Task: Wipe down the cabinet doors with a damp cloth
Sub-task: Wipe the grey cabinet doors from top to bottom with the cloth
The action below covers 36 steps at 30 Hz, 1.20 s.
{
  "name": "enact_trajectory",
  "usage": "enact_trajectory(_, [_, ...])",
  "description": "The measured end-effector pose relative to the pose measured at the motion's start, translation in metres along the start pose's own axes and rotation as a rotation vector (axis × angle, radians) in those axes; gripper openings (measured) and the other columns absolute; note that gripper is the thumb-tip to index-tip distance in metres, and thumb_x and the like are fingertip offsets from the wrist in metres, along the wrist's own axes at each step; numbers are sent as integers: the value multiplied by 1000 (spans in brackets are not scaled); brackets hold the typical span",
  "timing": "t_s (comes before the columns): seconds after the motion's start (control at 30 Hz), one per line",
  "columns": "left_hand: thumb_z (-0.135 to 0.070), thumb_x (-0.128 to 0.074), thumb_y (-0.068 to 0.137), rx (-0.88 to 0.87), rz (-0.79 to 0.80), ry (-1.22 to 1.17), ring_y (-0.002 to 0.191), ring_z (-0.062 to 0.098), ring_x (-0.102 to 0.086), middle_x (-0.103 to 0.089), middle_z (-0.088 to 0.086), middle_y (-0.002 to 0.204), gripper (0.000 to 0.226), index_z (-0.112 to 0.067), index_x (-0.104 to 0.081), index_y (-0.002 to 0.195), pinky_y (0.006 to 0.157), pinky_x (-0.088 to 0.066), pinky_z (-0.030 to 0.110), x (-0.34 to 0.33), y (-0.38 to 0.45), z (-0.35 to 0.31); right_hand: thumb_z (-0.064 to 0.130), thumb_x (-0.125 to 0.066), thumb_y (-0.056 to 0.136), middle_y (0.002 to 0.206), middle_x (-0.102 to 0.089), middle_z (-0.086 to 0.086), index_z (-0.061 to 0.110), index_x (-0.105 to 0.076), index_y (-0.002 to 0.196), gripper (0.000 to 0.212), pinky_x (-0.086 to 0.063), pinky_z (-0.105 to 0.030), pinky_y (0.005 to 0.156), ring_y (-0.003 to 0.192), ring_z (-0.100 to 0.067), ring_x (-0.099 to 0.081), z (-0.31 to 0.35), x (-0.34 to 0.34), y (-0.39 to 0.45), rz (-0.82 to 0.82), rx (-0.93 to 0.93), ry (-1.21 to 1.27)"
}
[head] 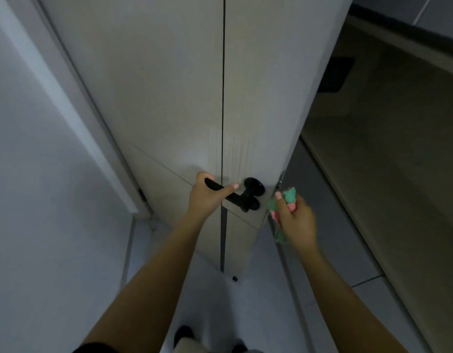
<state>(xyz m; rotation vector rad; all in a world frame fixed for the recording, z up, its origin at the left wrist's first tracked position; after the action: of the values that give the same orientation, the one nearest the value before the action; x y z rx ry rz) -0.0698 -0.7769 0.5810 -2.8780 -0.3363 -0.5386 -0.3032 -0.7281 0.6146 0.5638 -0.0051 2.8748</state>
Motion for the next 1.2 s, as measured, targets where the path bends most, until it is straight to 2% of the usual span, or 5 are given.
enact_trajectory(0.17, [-43, -79, 73, 40, -16, -24, 79, 11, -49, -45, -5, 86, 62, -16, -39, 112, 66, -43, 21, 26, -43, 19, 25, -55, 96, 83, -54, 19, 14, -52, 118, 25, -38, 1, 51, 62, 17, -56, 16, -10, -33, 90, 47, 109])
enact_trajectory(0.43, [-45, -73, 78, 120, 28, -229, 139, 22, -33, -26, 6, 156, 104, -25, -4, 153, 110, -28, 33, 74, -118, 58, 29, -53, 95, 103, -57, 15, 28, -40, 139, 47, -44, -3, 67, 89, 8, -55, 32, -52, -102, 177, 119, 213])
enact_trajectory(0.9, [-26, -49, 99, 23, -337, -325, 120, 12, -43, -39, 5, 133, 28, -18, -57, 125, 101, -31, 19, 174, -255, 82, 28, -52, 97, 80, -64, 12, 26, -59, 113, 18, -44, -5, 55, 64, 11, -60, 64, -133, -219, 407, 135, 231])
enact_trajectory(1.07, [-24, -48, 98, -14, -448, -362, 105, 3, -48, -45, 8, 127, 22, -16, -60, 115, 104, -38, 29, 195, -283, 87, 34, -52, 96, 93, -68, 9, 34, -60, 117, 22, -46, -6, 63, 77, 7, -62, 72, -161, -243, 575, 155, 183])
enact_trajectory(1.2, [-47, -51, 85, -37, -545, -374, 104, 27, -59, -59, 15, 112, 40, -17, -67, 106, 92, -51, 48, 215, -291, 97, 33, -50, 97, 99, -67, 7, 31, -57, 120, 24, -47, -5, 64, 90, -2, -64, 77, -178, -259, 639, 143, 200])
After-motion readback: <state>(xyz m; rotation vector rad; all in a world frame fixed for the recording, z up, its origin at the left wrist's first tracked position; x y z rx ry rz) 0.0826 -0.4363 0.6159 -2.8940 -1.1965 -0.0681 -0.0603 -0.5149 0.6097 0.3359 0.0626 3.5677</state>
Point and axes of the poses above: each hand's wrist, its own y-axis towards the middle knuckle, its own x-axis out of the back of the hand, z = x × y, the point moved 9 cm from there along y, towards the middle knuckle
